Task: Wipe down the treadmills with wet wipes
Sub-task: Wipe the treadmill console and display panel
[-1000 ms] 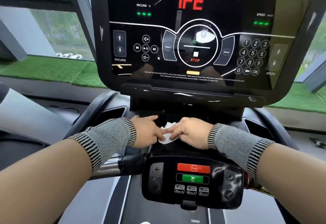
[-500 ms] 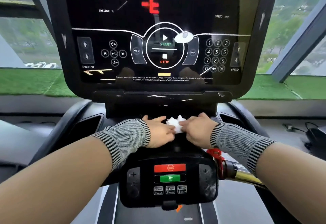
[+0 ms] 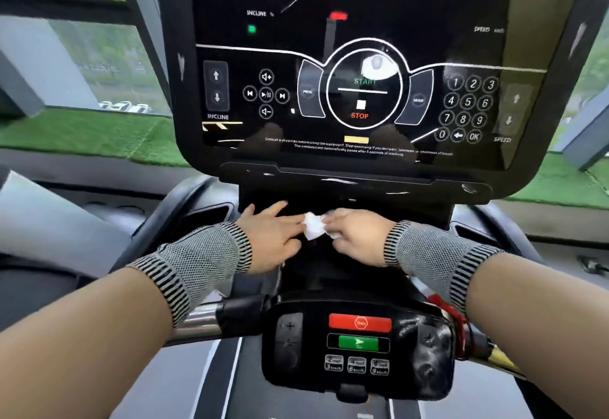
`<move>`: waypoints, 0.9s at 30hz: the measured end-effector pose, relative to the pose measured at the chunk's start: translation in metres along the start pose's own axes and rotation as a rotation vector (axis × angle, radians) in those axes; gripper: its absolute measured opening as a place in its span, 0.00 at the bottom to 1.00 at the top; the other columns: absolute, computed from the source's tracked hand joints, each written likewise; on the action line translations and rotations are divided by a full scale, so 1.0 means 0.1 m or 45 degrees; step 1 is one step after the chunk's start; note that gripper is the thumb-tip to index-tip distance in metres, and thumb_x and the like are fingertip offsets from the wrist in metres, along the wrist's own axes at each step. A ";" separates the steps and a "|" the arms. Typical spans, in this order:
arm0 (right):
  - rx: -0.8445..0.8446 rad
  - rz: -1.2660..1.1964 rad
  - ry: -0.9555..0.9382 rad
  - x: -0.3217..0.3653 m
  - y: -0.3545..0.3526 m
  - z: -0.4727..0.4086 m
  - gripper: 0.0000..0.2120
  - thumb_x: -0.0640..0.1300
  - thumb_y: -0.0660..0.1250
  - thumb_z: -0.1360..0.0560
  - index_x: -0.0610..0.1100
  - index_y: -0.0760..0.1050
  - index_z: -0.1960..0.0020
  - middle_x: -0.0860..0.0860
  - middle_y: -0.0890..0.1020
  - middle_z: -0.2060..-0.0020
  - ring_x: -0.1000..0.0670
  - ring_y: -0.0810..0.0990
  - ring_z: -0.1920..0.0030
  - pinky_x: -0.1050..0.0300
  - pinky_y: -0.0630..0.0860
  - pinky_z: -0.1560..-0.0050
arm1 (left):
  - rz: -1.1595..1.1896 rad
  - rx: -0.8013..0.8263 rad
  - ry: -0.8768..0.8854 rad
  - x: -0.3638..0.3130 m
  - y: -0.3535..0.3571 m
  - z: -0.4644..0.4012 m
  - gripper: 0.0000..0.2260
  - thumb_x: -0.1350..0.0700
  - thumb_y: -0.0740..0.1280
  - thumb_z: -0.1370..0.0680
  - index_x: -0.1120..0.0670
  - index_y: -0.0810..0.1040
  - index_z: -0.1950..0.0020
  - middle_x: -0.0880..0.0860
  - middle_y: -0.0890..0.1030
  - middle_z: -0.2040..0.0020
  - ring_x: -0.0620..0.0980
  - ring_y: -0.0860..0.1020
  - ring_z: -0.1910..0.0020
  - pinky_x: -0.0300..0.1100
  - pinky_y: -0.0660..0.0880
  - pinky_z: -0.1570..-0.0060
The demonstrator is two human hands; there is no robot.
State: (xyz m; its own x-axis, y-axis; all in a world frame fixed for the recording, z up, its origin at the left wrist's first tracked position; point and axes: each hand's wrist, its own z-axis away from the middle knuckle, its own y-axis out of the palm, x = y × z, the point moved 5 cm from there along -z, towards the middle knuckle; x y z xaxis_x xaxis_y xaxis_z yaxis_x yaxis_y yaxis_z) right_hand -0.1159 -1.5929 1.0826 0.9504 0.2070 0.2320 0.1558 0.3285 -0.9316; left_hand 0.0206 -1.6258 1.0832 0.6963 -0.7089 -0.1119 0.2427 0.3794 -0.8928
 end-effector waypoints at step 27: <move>0.174 0.284 -0.093 1.14 0.14 -0.83 0.28 0.48 0.55 0.22 0.41 0.55 0.25 0.50 0.61 0.28 0.50 0.59 0.27 0.46 0.61 0.30 | 0.185 -0.201 -0.125 1.03 0.51 0.30 0.29 0.51 0.53 0.20 0.50 0.47 0.21 0.47 0.48 0.21 0.46 0.48 0.22 0.51 0.51 0.25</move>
State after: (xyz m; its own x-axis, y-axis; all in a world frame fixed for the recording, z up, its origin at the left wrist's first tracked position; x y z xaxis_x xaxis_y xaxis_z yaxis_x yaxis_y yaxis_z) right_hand 0.0172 -1.6411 1.0733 0.9345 0.3526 0.0497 -0.0976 0.3878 -0.9166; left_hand 0.1248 -1.6616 1.0392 0.7804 -0.5897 -0.2080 0.0322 0.3701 -0.9284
